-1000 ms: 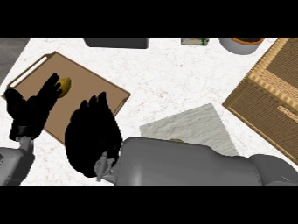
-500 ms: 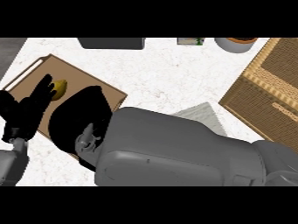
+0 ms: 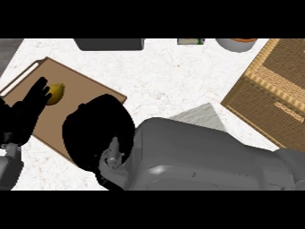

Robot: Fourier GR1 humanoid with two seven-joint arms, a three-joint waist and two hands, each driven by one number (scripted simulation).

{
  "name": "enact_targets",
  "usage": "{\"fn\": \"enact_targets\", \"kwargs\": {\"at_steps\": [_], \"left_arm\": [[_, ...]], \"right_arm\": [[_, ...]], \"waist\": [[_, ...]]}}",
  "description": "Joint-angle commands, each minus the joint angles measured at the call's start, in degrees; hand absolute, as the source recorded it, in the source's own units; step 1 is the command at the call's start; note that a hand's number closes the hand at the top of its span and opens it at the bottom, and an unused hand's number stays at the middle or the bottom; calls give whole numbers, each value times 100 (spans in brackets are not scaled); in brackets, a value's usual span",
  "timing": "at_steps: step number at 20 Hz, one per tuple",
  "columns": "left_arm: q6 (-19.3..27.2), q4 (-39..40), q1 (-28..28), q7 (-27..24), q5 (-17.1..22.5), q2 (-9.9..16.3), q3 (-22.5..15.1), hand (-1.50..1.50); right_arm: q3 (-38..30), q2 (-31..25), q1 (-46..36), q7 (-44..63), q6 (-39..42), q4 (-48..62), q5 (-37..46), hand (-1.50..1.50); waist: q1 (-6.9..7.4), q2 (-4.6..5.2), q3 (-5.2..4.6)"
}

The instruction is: Pick the squash from the placemat and place it in the basket

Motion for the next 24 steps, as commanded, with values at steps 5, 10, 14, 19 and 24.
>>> {"fn": "enact_targets", "kwargs": {"at_steps": [5, 10, 14, 19, 24], "left_arm": [[-123, 15, -69, 2, -41, -20, 146, 0], [-139, 4, -191, 120, -135, -91, 180, 0], [-186, 2, 27, -50, -181, -239, 173, 0], [-245, -247, 30, 241, -240, -214, 243, 0], [-269, 230, -276, 84, -394, -308, 379, 0]], "right_arm": [[720, -529, 1592, -248, -414, -957, 1434, -150], [829, -568, 2306, -1149, -706, -725, 2412, -150], [810, -313, 2781, -1546, -1192, -475, 2875, -150], [869, -609, 3196, -2290, -1294, 132, 3598, -150], [704, -218, 3132, -2103, -729, 628, 3834, -150]], "waist": [[14, 46, 3], [52, 56, 3], [73, 54, 1], [72, 46, 2], [55, 51, -1]]}}
